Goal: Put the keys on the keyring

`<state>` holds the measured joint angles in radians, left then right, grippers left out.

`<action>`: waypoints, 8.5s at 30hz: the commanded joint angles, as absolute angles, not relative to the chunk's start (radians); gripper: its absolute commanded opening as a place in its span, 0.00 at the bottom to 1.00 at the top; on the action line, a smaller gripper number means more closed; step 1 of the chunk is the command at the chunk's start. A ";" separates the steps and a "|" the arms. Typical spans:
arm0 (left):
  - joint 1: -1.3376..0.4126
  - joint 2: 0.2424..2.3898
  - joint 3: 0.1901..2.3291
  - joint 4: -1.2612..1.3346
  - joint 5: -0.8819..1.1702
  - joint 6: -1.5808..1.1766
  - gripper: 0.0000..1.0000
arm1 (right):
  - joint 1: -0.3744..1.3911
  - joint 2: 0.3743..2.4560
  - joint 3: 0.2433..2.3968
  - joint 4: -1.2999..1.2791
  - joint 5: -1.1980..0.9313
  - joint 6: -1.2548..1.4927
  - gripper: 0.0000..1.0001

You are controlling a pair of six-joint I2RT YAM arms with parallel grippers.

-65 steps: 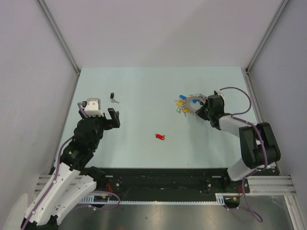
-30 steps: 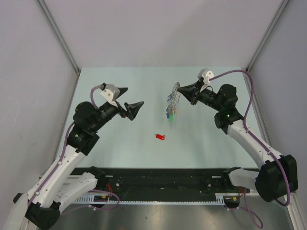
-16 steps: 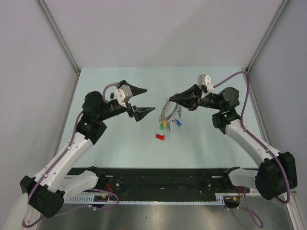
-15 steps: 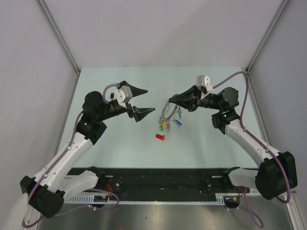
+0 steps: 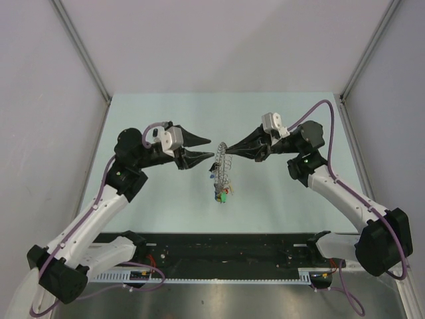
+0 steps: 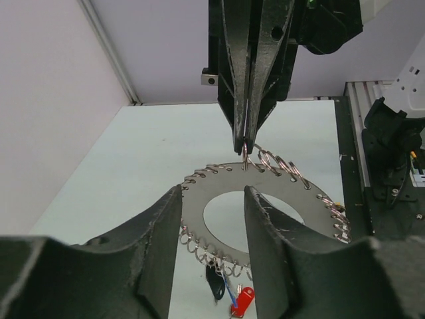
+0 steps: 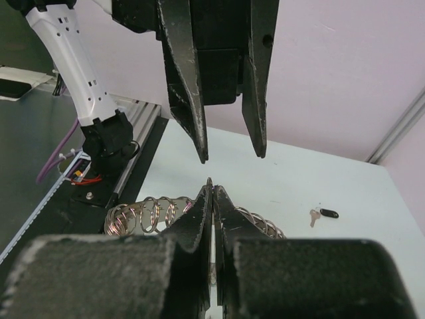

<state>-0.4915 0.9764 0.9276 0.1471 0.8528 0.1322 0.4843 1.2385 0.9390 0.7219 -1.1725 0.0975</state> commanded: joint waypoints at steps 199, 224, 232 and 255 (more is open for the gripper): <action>-0.423 0.963 0.877 -0.453 -0.072 0.173 0.00 | 0.879 1.806 0.954 0.137 -0.094 -0.166 0.00; -0.544 1.006 0.899 -0.518 0.534 0.413 0.00 | 0.888 1.158 0.818 -0.146 -0.071 -0.187 0.00; -0.672 1.028 0.894 -0.517 0.560 0.439 0.00 | 0.894 1.023 0.714 -0.042 -0.118 -0.190 0.00; -0.690 0.969 0.831 -0.462 0.612 0.469 0.00 | 0.894 1.141 0.703 0.187 -0.437 -0.276 0.00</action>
<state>-0.6842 0.9981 0.8299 -0.5091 0.5484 0.4278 0.8890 1.1378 0.7010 0.1089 -0.3790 -0.2604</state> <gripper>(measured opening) 0.007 0.009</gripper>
